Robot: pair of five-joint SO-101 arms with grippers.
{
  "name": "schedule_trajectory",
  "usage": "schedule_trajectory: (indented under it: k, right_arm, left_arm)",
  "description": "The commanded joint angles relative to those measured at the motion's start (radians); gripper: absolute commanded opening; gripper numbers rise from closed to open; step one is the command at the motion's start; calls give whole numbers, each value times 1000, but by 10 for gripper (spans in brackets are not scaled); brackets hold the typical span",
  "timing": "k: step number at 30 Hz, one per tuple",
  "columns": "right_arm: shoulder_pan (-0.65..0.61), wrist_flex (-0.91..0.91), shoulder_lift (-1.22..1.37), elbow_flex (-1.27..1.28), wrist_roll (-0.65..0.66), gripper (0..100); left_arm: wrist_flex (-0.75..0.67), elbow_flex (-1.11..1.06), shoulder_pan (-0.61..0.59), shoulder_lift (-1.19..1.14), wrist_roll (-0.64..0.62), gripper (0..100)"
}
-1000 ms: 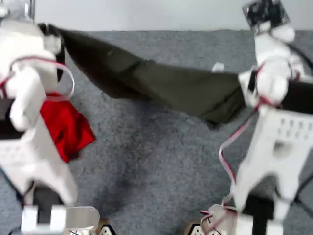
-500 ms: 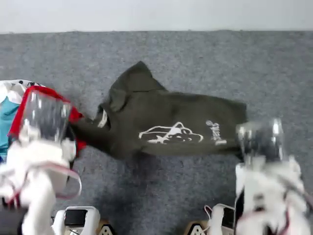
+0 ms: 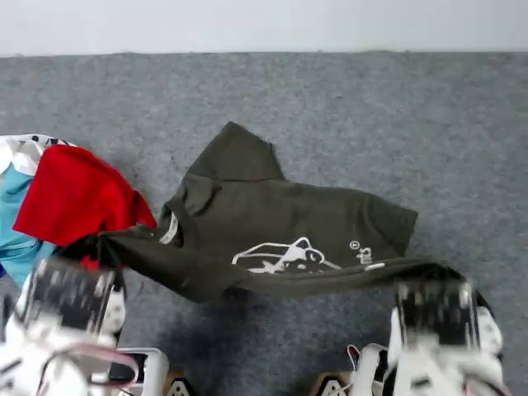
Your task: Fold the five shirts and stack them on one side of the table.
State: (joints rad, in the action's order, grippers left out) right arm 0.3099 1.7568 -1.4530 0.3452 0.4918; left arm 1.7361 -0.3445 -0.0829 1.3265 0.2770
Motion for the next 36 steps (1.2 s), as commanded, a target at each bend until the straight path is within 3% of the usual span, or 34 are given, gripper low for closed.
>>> schedule_trajectory:
  k: [1, 8, 13, 20, 26, 30, 36]
  right_arm:
    - [-50, 15, 70, 161, 37, 10]
    - [-62, -186, 157, 471, 158, 10]
    - [-61, -433, 188, 635, 160, 10]
    - [-59, -661, 245, 678, 95, 10]
    - [-59, -794, 387, 694, 51, 10]
    - [-58, -891, 499, 687, 25, 10]
    - [-58, -1004, 627, 687, 20, 10]
  left_arm:
    - [-38, -82, 2, -115, 12, 13]
    - [-328, -229, 8, -393, 68, 13]
    - [-601, -280, 9, -595, 66, 13]
    - [-896, -265, 35, -895, 64, 13]
    - [-914, -101, 114, -1125, 55, 13]
    - [-914, 39, 110, -1275, -23, 13]
    - [-913, 197, 118, -1442, -28, 13]
